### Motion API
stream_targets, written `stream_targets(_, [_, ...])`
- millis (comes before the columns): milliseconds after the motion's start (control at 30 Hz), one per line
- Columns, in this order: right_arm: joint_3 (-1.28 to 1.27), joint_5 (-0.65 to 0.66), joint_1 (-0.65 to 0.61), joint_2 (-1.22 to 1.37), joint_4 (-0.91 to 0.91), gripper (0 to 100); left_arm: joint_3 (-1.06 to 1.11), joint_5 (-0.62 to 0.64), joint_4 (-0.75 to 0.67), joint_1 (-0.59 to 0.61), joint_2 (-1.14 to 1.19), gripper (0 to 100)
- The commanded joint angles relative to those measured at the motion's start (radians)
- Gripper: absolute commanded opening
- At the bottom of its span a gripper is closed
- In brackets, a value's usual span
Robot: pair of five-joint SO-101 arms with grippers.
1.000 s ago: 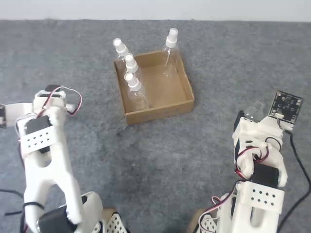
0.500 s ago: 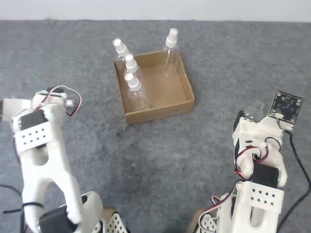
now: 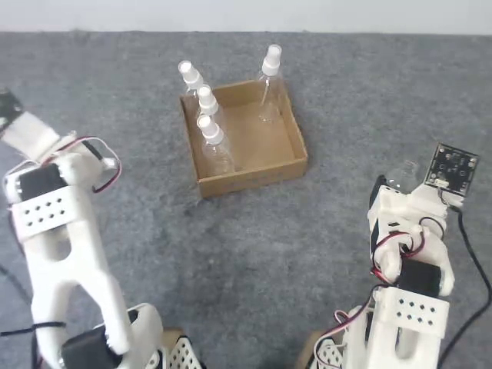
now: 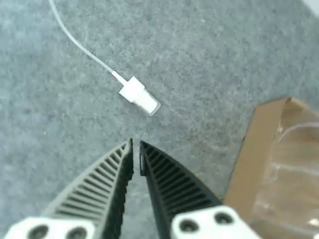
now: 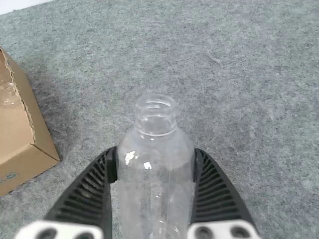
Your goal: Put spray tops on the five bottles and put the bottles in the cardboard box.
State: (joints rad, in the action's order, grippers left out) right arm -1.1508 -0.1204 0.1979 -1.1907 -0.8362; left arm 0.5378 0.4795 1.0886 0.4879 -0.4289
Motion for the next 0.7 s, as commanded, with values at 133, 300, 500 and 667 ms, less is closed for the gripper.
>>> stream_targets(133, [0.011,-0.008,-0.016,-0.021,0.024,2.3,-0.153,-0.456,0.127,0.04,0.023,1])
stream_targets(300, [0.011,-0.008,-0.016,-0.019,0.024,2.3,-0.278,-0.767,0.269,0.04,0.153,1])
stream_targets(500, [0.011,-0.006,-0.016,-0.019,0.022,2.3,-0.443,-1.151,0.385,0.052,0.318,3])
stream_targets(667, [0.011,-0.006,-0.016,-0.019,0.022,2.3,-0.549,-1.293,0.387,0.054,0.419,7])
